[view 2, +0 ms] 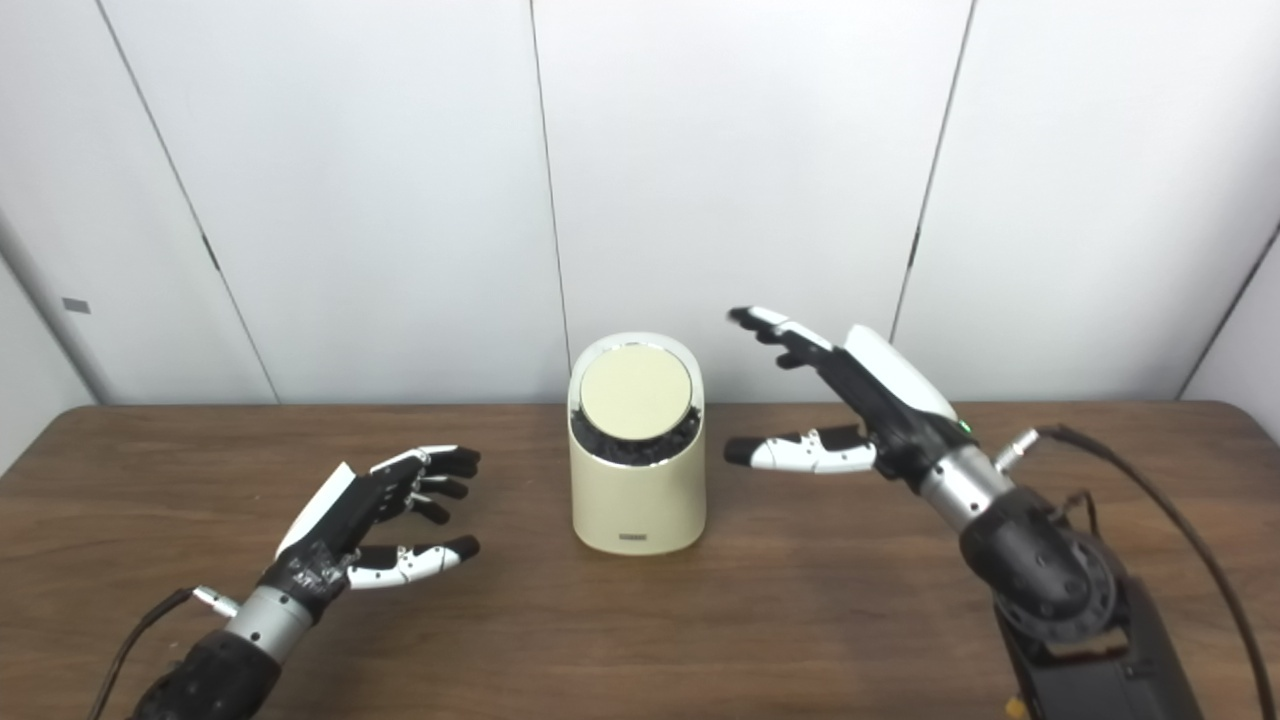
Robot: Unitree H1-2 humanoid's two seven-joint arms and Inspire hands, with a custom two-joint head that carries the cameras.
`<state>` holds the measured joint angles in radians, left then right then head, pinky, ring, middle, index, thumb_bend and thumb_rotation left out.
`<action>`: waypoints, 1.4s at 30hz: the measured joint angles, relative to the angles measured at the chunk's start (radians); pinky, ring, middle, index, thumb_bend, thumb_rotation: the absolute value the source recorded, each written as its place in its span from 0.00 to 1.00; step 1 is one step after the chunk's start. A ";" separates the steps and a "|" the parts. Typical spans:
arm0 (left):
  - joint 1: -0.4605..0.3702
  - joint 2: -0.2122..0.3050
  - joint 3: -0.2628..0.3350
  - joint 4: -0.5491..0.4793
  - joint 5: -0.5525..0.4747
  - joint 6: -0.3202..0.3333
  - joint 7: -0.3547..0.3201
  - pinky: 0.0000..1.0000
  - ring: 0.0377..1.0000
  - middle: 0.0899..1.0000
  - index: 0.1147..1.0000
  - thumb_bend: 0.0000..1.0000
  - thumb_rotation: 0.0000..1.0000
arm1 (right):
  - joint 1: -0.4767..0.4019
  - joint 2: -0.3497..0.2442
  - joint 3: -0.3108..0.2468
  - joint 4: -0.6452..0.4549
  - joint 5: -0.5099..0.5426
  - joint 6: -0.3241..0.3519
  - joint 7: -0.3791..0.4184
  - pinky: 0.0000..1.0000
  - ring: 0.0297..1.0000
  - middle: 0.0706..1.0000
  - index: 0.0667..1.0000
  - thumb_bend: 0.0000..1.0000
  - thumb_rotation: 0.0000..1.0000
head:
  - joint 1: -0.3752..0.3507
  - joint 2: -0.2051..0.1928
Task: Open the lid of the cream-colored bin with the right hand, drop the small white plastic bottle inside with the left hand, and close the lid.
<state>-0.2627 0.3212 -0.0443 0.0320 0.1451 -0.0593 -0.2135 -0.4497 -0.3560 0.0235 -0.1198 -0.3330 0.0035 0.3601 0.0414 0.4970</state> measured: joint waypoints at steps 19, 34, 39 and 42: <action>0.008 -0.059 0.044 0.004 -0.128 -0.079 0.002 0.67 0.78 0.83 0.89 0.78 0.27 | 0.152 0.067 -0.031 0.166 0.106 -0.091 -0.181 0.74 0.84 0.85 0.89 0.72 0.20 | -0.005 -0.025; 0.044 -0.076 0.051 0.021 -0.172 -0.148 -0.002 0.67 0.79 0.88 0.89 0.73 0.29 | 0.161 0.105 -0.002 0.116 0.085 -0.111 -0.223 0.78 0.84 0.85 0.87 0.78 0.27 | -0.020 -0.029; 0.044 -0.070 0.043 0.030 -0.199 -0.148 -0.038 0.69 0.81 0.91 0.91 0.70 0.24 | 0.178 0.104 -0.002 0.105 0.088 -0.114 -0.223 0.76 0.83 0.84 0.87 0.79 0.31 | -0.023 -0.031; 0.044 -0.065 0.040 0.044 -0.211 -0.149 -0.059 0.70 0.82 0.92 0.92 0.72 0.25 | 0.198 0.104 -0.002 0.119 0.094 -0.140 -0.224 0.75 0.82 0.85 0.87 0.80 0.31 | -0.025 -0.032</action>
<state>-0.2190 0.2564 -0.0040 0.0755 -0.0661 -0.2084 -0.2726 -0.2514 -0.2520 0.0211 -0.0007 -0.2391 -0.1367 0.1360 0.0169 0.4648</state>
